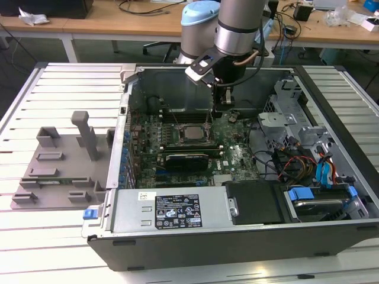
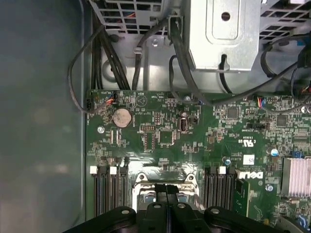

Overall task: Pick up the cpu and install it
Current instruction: 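Close the cpu cover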

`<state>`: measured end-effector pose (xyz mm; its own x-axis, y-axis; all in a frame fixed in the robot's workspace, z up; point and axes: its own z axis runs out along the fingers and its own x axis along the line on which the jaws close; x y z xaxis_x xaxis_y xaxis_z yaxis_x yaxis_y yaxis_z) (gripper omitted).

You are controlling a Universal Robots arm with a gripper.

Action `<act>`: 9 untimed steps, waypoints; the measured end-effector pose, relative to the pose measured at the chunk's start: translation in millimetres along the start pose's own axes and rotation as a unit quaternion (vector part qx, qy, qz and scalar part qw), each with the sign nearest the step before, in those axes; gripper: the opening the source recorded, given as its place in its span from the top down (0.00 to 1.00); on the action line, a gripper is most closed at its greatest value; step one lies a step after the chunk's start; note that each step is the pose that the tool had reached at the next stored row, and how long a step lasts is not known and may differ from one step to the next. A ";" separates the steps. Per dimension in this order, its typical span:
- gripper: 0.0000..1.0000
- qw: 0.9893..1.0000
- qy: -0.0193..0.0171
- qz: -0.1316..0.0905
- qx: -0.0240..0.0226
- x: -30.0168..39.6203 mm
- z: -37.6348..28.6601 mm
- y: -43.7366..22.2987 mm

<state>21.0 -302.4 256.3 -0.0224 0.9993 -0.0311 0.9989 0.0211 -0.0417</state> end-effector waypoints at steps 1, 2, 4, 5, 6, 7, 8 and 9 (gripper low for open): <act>0.89 1.000 0.000 0.000 0.000 0.0 0.0 -0.8; 0.89 1.000 0.000 0.000 0.000 0.1 0.1 -1.8; 0.89 1.000 0.000 0.000 0.000 0.1 0.3 -3.3; 0.89 1.000 0.000 0.000 0.000 0.1 0.4 -4.7; 0.89 1.000 0.000 0.000 0.000 0.1 0.5 -5.7; 0.89 1.000 0.000 0.000 0.000 0.2 0.6 -6.5; 0.89 1.000 0.000 0.000 0.000 0.2 0.7 -7.7; 0.89 1.000 0.000 0.000 0.000 0.2 0.8 -8.6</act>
<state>12.4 -302.3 255.8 -0.0223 0.9993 -0.0311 0.9989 0.0210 -0.0417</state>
